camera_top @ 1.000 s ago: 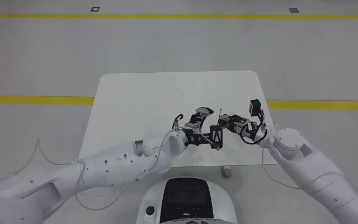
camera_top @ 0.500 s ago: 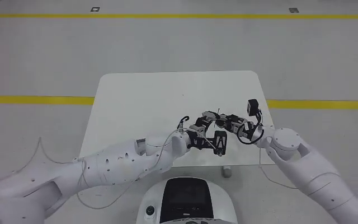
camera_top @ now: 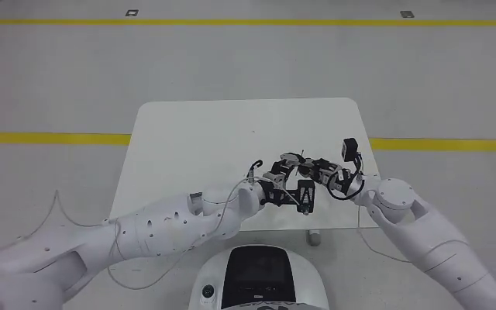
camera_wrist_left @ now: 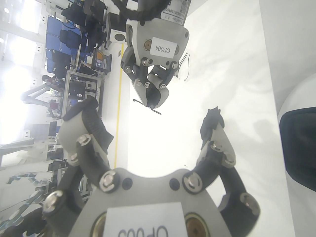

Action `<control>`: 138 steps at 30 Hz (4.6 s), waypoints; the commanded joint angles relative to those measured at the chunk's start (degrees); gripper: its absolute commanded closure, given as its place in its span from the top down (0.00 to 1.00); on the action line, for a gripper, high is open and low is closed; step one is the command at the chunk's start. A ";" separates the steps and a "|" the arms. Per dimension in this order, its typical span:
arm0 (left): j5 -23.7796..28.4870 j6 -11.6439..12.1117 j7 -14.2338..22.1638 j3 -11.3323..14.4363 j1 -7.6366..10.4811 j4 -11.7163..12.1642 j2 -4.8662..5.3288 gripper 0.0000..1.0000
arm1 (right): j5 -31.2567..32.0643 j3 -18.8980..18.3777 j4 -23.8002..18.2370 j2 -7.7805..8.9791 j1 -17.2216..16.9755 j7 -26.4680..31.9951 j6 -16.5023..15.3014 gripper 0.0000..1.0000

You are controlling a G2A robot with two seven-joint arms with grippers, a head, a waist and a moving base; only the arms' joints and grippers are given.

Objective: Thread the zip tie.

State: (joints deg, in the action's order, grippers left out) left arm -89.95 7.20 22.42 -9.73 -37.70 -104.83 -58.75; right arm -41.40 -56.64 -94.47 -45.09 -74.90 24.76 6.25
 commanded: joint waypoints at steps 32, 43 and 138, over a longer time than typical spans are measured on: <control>0.00 -0.22 0.85 -0.01 0.30 2.70 -1.72 0.82 | -0.52 -3.17 -0.84 -1.85 -3.07 1.05 -0.06 0.00; 0.00 0.32 1.50 -0.01 0.26 3.68 -2.33 0.38 | -0.05 -5.32 -1.08 -2.52 -4.45 1.17 -0.23 0.00; 0.00 0.38 -4.76 -6.51 -3.37 -0.17 1.52 0.00 | 5.92 -13.79 -1.41 -7.33 -8.14 6.04 2.86 1.00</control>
State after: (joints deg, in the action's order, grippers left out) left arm -89.95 7.59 17.66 -16.24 -41.06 -104.99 -57.23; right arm -35.48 -70.43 -95.88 -52.42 -83.04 30.79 9.12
